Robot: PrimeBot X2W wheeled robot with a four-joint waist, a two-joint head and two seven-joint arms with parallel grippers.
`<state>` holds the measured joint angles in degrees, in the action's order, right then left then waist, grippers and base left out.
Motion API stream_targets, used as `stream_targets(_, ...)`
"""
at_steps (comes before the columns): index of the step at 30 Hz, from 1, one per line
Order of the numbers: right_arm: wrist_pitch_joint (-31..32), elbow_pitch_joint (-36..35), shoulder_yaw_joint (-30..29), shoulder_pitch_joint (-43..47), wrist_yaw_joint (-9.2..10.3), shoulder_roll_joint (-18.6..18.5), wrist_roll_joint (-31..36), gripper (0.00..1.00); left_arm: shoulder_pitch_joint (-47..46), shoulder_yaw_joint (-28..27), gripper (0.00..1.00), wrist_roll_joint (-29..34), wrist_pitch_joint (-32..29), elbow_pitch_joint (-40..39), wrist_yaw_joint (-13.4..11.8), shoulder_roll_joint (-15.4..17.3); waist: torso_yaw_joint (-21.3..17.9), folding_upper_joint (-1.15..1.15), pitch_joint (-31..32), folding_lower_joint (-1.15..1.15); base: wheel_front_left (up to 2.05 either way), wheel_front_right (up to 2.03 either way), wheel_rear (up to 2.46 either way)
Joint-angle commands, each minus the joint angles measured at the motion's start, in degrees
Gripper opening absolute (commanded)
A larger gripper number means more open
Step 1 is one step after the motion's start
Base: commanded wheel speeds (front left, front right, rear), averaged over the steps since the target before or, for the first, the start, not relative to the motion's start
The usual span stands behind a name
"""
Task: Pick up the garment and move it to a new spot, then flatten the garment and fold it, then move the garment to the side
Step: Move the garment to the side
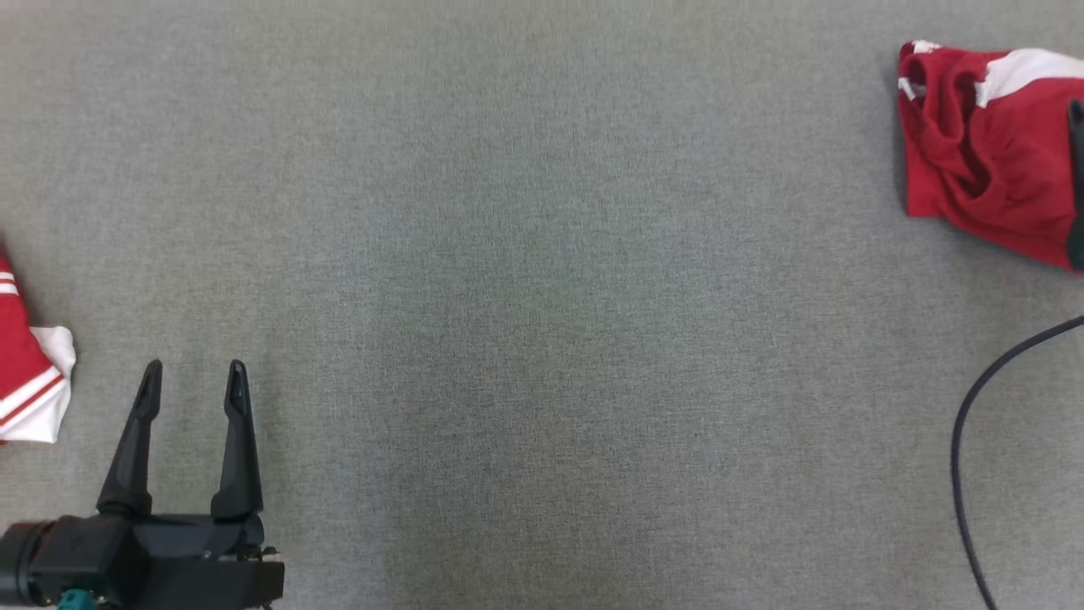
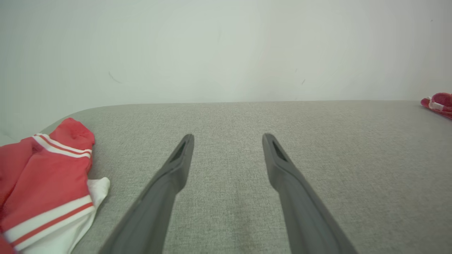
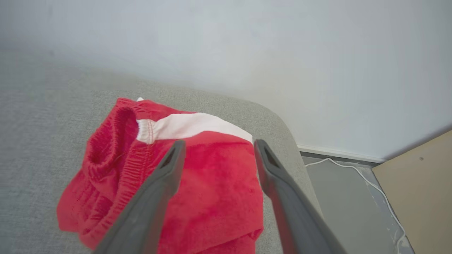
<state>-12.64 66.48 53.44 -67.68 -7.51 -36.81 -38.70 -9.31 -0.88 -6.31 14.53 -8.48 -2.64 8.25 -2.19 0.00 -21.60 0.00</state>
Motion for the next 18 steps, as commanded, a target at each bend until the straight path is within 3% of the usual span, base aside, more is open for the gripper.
stream_targets(1,-1.14,-0.7,-0.98,0.31,0.04,1.55,-1.06,1.0,1.28,0.06,1.0,-0.35,0.27,0.62,-0.41,-0.36,-0.16,0.0,1.75,0.0,0.0,0.0,0.0)
stream_targets(9,-2.52,-6.68,-6.3,4.43,0.04,5.21,-3.84,1.0,2.54,0.51,1.0,-1.35,0.63,2.91,-0.57,-1.41,-0.63,0.0,5.9,0.0,0.0,0.0,0.0)
stream_targets(18,-2.54,-19.82,-19.93,15.7,0.04,9.81,2.19,1.0,3.32,1.22,1.0,-2.39,0.71,6.07,-0.37,-2.42,0.06,0.0,9.91,0.0,0.0,0.0,0.0)
